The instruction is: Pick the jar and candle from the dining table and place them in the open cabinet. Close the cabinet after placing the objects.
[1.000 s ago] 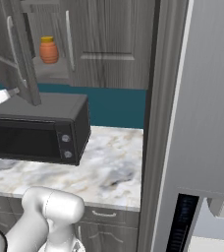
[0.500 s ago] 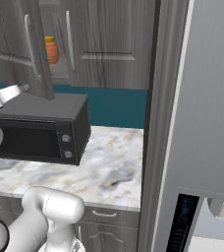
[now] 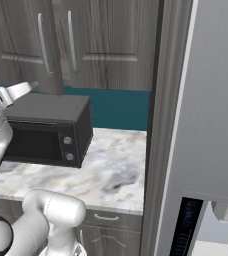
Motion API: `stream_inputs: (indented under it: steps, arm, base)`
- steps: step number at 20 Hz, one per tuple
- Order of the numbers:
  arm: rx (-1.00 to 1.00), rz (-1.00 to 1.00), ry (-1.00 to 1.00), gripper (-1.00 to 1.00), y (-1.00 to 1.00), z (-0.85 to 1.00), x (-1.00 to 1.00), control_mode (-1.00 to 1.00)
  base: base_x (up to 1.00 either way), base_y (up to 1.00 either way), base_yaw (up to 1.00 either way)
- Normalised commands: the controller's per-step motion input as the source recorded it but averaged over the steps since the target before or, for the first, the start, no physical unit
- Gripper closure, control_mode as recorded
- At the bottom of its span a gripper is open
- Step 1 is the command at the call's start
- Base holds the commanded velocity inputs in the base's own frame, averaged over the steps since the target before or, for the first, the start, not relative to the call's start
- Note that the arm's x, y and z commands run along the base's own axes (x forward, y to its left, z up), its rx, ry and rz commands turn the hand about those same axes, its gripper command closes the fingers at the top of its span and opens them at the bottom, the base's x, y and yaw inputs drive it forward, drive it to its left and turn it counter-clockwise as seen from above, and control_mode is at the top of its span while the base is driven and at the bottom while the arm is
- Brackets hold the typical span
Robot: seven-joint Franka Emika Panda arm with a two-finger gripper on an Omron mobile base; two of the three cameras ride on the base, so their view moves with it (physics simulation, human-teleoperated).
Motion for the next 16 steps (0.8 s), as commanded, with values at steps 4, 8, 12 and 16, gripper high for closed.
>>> stream_inputs:
  steps: [4,8,12,16]
  arm:
    - [0.00,0.09,0.00,-1.00,-0.66,0.00,0.31,-1.00]
    - [0.00,0.12,0.00,-1.00,-0.76,0.00,0.26,-1.00]
    - [0.00,0.12,0.00,-1.00,-0.78,0.00,0.23,-1.00]
    - [0.00,0.15,0.00,-1.00,-0.83,0.00,0.27,-1.00]
  base:
    - [0.00,0.00,0.00]
    - [0.00,0.00,0.00]
    - [0.00,0.00,0.00]
    - [0.00,0.00,0.00]
